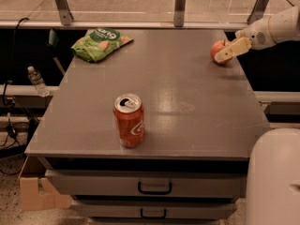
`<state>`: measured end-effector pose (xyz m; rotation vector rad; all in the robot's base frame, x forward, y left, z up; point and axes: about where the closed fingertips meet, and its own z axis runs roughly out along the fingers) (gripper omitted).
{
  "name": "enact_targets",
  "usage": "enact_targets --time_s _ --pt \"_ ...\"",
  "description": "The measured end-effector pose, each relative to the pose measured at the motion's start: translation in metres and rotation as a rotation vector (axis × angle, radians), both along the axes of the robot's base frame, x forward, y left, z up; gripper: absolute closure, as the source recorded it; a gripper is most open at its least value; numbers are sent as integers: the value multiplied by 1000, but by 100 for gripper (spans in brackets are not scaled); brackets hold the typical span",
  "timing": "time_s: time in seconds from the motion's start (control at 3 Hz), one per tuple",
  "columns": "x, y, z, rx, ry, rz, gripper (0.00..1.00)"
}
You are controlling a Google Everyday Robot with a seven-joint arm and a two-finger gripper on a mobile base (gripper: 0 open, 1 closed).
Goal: Pick apple
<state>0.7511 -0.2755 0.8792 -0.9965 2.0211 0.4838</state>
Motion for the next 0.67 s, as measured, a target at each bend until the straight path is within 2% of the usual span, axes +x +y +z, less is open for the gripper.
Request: enact_targets --time_s 0.33,0.67 --pt "10 -3 -9 -18 -16 -27 0" --pt "13 4 -21 -18 -6 -21 13"
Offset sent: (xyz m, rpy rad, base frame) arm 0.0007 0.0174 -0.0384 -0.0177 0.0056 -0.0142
